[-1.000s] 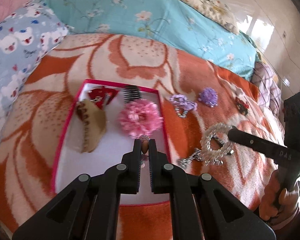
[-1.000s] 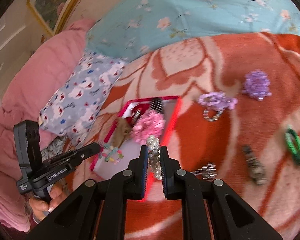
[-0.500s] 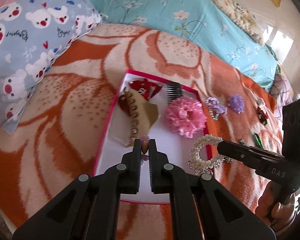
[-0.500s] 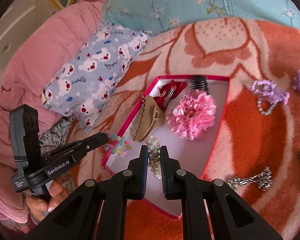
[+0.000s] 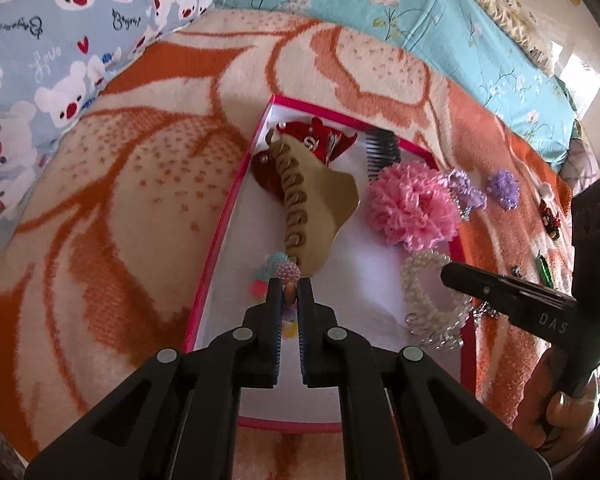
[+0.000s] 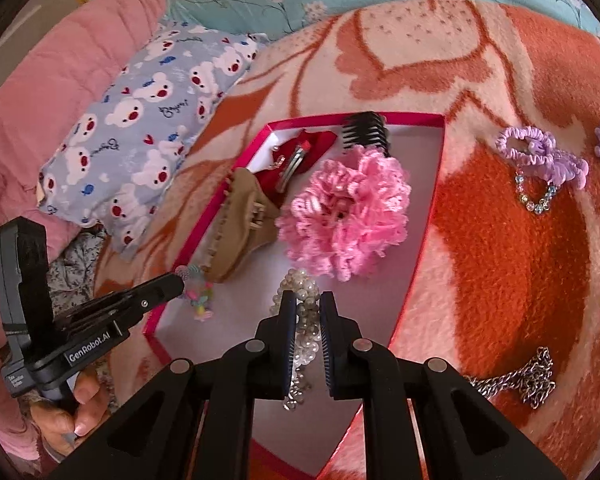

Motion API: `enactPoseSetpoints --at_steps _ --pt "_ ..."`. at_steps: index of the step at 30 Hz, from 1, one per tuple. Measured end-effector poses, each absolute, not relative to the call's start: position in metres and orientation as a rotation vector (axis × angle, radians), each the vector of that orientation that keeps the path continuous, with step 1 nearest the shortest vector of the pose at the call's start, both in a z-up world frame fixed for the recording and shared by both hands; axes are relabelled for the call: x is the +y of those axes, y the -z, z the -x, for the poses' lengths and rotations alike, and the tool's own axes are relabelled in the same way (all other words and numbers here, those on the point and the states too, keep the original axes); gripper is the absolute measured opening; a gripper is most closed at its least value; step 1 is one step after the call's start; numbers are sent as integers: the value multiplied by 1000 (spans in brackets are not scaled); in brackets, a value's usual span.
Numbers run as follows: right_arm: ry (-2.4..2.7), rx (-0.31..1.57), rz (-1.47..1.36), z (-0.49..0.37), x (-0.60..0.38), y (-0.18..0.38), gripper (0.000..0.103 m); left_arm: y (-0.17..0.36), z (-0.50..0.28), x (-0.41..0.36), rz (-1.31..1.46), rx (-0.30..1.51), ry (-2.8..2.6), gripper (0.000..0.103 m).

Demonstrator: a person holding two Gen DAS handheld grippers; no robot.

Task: Organize jewelry
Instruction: 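Carry the beaded bracelet and pearl bracelet over the white box with both tools, then open both tools to drop the bracelets into the white box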

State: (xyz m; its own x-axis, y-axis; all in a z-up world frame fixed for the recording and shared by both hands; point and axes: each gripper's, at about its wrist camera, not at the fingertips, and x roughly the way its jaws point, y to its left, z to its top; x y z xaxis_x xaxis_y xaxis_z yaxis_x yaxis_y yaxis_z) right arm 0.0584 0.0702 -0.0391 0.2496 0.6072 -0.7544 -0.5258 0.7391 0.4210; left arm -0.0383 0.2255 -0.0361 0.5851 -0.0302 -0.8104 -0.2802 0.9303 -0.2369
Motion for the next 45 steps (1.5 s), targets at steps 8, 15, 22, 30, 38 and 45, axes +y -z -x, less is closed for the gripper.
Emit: enactPoseSetpoints --at_steps 8,15,22,30,38,45 --pt "-748 1084 -69 -67 72 51 11 47 33 229 376 964 -151 5" --pt "-745 1089 -52 -69 77 56 11 52 32 230 376 981 -146 5" --pt "-753 1097 -61 -70 78 56 17 54 32 231 379 994 -150 5" --pt "-765 1085 -94 -68 70 44 30 55 31 232 383 1005 -160 7" --pt "-778 1058 -111 -61 59 26 33 49 35 232 377 998 -178 34" --pt "-767 1052 -131 -58 43 21 35 39 38 225 372 989 -168 36"
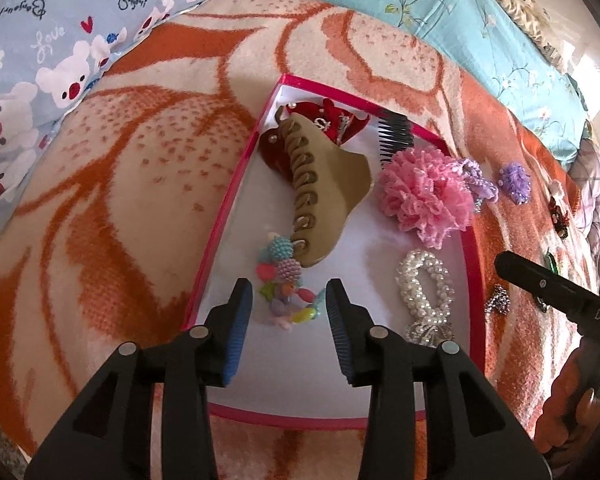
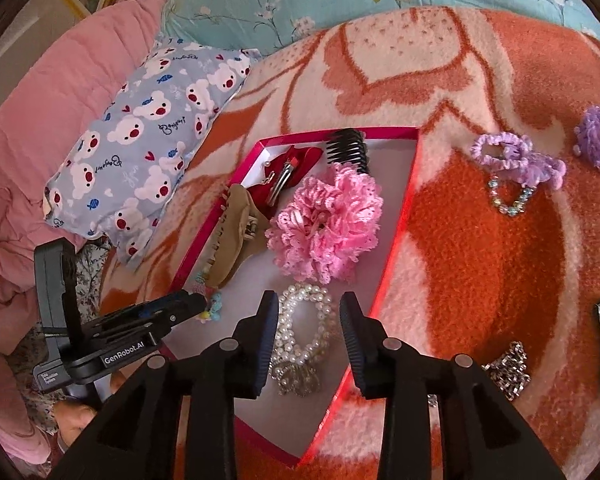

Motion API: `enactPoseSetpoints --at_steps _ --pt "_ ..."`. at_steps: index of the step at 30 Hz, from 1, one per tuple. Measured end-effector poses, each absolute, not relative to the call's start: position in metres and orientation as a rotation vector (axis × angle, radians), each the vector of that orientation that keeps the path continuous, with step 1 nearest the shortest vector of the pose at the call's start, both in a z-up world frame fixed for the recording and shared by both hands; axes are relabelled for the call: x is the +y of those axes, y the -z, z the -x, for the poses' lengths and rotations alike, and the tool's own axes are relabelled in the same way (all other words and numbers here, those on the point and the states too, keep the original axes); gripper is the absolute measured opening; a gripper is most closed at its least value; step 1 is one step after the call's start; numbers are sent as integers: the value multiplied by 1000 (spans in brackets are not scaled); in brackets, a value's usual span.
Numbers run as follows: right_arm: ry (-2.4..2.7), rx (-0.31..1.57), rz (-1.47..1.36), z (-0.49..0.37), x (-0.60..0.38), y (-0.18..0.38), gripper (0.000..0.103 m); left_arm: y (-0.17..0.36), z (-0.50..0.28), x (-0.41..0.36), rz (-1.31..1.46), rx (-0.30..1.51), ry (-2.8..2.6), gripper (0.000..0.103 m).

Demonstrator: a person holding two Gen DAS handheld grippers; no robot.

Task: Organize jewelry
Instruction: 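Open both tools to drop the bracelets into the white box, then withdraw both tools from the box toward the purple scrunchies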

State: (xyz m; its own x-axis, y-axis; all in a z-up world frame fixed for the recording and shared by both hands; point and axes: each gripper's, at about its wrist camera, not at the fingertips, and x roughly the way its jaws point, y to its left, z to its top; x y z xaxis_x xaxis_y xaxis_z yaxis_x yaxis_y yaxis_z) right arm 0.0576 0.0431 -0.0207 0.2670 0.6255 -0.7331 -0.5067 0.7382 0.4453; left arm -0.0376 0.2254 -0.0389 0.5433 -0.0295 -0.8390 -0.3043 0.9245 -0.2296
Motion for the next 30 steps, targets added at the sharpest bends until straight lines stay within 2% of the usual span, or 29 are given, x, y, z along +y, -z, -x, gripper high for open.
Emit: enactPoseSetpoints --at_steps 5,30 --pt "-749 1042 -144 -55 24 18 39 27 37 215 363 973 -146 36" --pt "-491 984 -290 -95 -120 12 39 -6 -31 105 224 955 69 36"
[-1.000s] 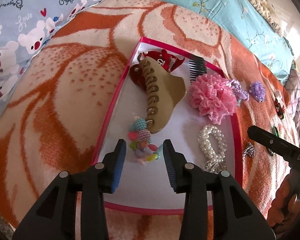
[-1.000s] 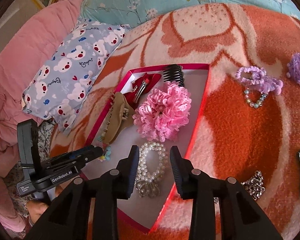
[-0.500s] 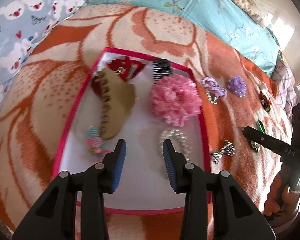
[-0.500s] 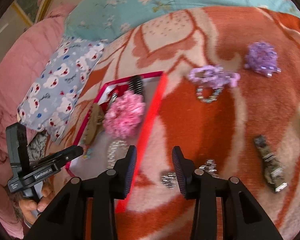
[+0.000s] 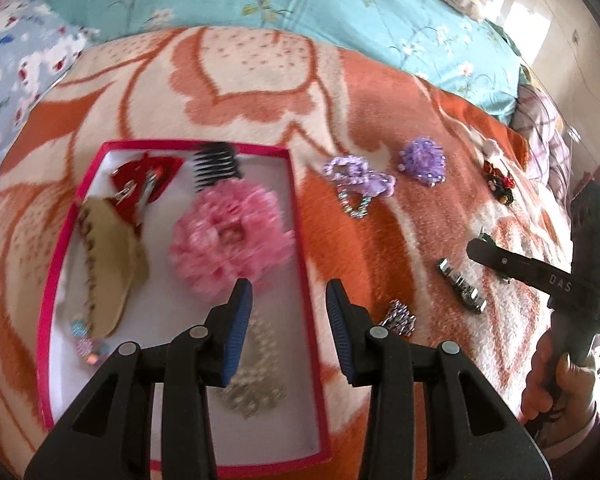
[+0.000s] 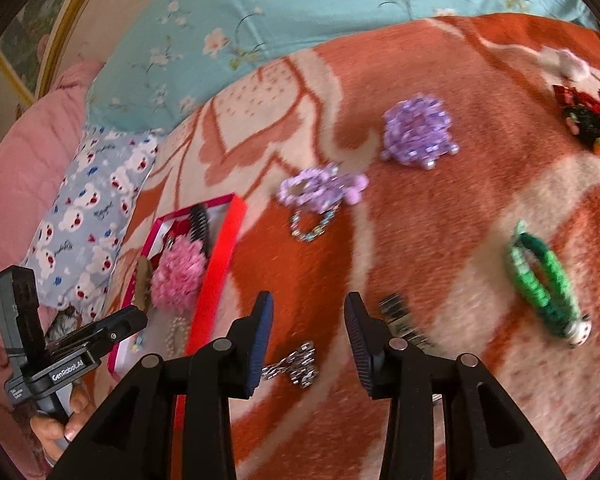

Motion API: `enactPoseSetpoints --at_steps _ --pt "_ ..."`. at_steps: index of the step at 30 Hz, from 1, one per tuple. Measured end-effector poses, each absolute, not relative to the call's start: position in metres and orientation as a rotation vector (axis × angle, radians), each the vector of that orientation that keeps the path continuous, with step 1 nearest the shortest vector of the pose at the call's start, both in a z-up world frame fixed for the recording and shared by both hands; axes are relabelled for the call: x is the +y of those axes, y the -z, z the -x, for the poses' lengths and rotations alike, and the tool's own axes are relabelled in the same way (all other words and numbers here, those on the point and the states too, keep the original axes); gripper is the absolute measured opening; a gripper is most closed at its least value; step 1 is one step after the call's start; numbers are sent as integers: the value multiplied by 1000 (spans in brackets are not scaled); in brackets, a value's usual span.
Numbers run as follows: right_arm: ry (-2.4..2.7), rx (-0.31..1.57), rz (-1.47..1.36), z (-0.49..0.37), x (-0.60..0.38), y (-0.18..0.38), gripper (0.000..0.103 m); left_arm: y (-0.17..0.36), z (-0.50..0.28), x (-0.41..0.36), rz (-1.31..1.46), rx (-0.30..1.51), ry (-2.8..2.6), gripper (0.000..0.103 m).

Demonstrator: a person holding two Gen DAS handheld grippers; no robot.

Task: Organize jewelry
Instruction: 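Withdraw both tools from the box toward the purple scrunchies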

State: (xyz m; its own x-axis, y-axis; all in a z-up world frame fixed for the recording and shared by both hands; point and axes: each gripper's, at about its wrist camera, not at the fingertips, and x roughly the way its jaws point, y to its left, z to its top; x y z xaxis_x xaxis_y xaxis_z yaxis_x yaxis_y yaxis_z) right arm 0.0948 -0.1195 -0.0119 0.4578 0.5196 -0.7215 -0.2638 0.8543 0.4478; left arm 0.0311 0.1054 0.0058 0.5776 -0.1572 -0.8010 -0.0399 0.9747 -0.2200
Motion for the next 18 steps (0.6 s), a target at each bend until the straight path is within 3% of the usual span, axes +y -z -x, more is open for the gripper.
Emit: enactPoseSetpoints --at_steps 18 --pt "-371 985 -332 -165 -165 24 39 -2 -120 54 115 996 139 36"
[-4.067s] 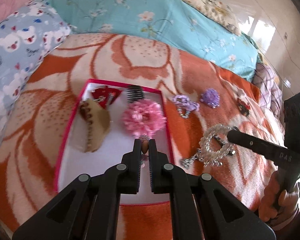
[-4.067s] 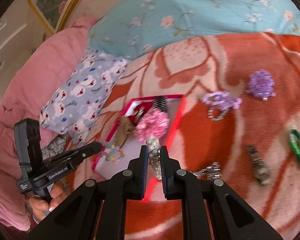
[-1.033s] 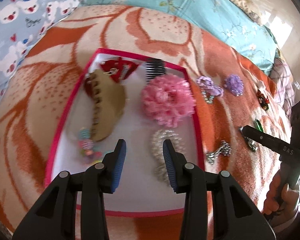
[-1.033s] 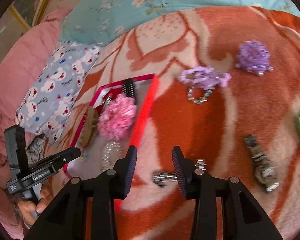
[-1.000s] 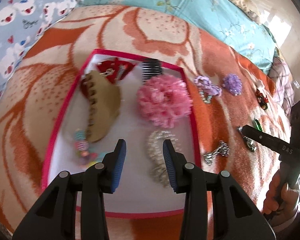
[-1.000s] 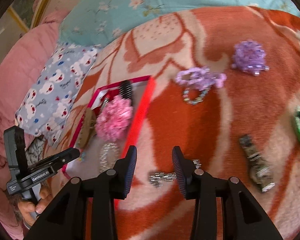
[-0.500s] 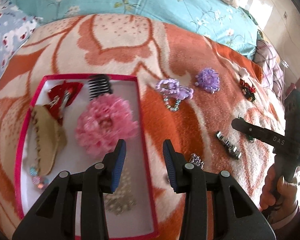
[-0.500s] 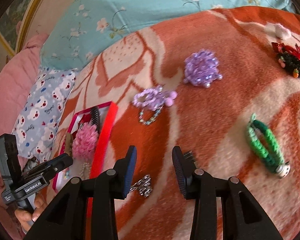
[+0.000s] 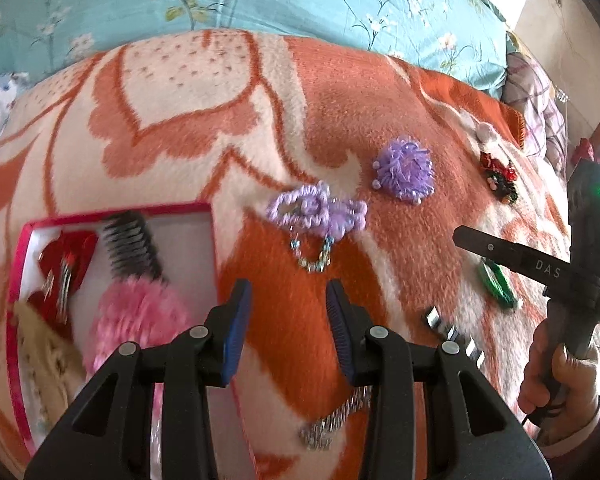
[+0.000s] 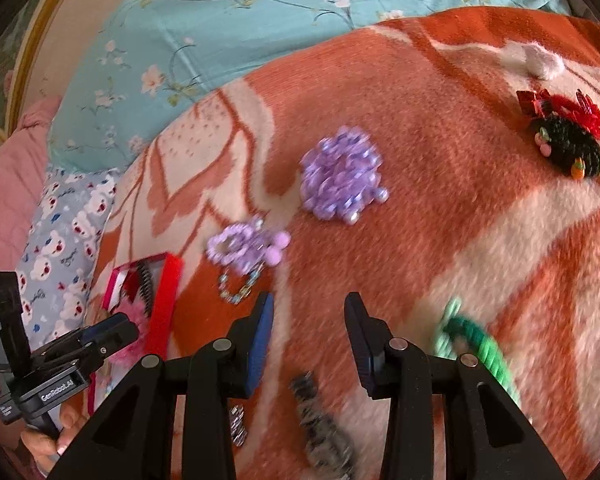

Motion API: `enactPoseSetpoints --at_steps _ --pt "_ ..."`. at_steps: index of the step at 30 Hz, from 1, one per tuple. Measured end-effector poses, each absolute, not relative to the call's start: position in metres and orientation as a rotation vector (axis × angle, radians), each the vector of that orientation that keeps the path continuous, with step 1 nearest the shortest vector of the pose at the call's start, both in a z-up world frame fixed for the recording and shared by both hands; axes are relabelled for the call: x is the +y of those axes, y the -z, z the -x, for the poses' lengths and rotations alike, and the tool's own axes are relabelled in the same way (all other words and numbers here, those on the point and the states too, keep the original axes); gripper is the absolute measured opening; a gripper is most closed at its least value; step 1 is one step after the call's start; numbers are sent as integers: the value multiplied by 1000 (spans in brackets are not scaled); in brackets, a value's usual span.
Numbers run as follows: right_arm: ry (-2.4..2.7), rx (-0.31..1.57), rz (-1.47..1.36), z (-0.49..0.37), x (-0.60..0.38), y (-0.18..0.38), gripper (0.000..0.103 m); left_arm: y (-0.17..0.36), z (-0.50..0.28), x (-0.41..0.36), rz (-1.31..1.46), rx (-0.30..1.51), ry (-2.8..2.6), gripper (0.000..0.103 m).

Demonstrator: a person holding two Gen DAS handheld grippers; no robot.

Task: Organize jewelry
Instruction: 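Withdraw both tools from the box toward the purple scrunchies, then grasp the lilac scrunchie with left tool while right tool grasps the purple organza scrunchie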

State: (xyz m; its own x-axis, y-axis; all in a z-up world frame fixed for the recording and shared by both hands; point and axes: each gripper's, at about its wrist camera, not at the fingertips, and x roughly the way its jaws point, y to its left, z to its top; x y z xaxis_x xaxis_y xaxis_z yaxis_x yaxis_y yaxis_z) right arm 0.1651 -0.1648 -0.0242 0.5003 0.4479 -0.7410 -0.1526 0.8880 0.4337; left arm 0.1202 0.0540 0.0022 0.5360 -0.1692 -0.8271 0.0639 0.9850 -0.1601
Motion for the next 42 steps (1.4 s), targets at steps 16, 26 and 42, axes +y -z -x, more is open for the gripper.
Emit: enactPoseSetpoints --at_steps 16,26,42 --pt "-305 1009 -363 -251 -168 49 44 47 -232 20 108 1125 134 36" --pt "-302 973 -318 -249 -166 43 4 48 -222 12 92 1101 193 1" --pt "-416 915 -357 -171 -162 5 2 3 -125 45 192 980 205 1"
